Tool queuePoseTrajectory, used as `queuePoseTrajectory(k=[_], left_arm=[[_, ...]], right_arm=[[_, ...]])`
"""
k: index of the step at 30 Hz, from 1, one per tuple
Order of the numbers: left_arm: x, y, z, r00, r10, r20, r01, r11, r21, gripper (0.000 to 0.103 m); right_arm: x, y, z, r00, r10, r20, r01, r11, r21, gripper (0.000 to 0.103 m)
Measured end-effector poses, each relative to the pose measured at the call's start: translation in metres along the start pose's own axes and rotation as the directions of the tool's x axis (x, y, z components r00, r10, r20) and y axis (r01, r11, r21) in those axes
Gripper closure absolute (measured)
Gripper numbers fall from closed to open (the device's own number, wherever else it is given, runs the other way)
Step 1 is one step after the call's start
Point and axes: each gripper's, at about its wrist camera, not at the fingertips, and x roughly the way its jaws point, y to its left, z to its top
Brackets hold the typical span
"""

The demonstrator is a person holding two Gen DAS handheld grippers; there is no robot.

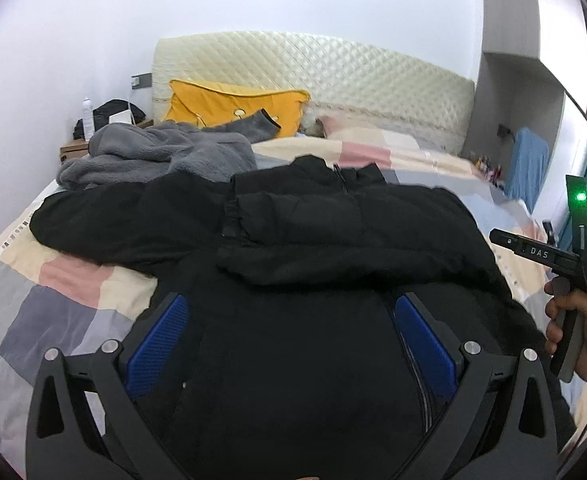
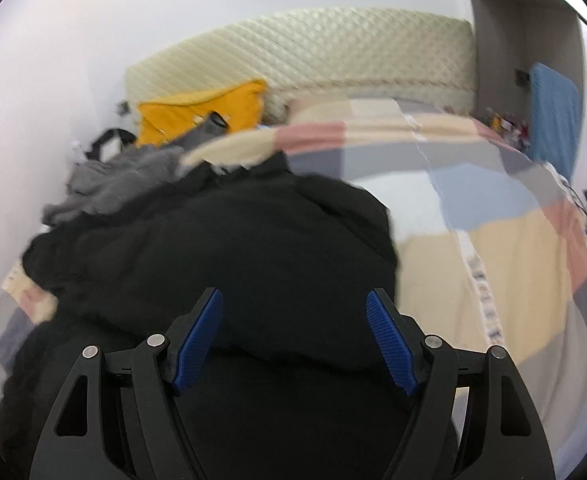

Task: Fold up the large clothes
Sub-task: 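Carry the sleeve across the jacket body with the right tool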

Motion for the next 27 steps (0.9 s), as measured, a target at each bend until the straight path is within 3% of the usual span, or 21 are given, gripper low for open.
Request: queuePoseTrajectory(k=[10, 15, 20, 27], left_arm=[[0.017, -0.011, -0.009, 0.998, 0.007, -0.069, -0.006, 1.0, 0.025, 0.0], [0.021, -0.012, -0.011, 0.997, 0.011, -0.075, -0.009, 1.0, 0.024, 0.0], [0.023, -0.014, -0.013, 0.997, 0.011, -0.076, -0.009, 1.0, 0.03, 0.0], [0.022, -0.015, -0.014, 0.997, 0.001, -0.073, 0.001, 1.0, 0.023, 0.0]], right_arm=[[0.043, -0.045, -0.033, 0.975, -0.126, -0.184, 0.135, 0.99, 0.039, 0.029], [0.066, -0.058, -0.043, 0.962, -0.102, -0.252, 0.118, 0.992, 0.048, 0.029], [0.069, -0.059, -0.041, 0.968, -0.085, -0.237, 0.104, 0.992, 0.07, 0.029], [0.052, -0.086, -0.036, 0.981, -0.115, -0.155, 0.142, 0.975, 0.173, 0.029]])
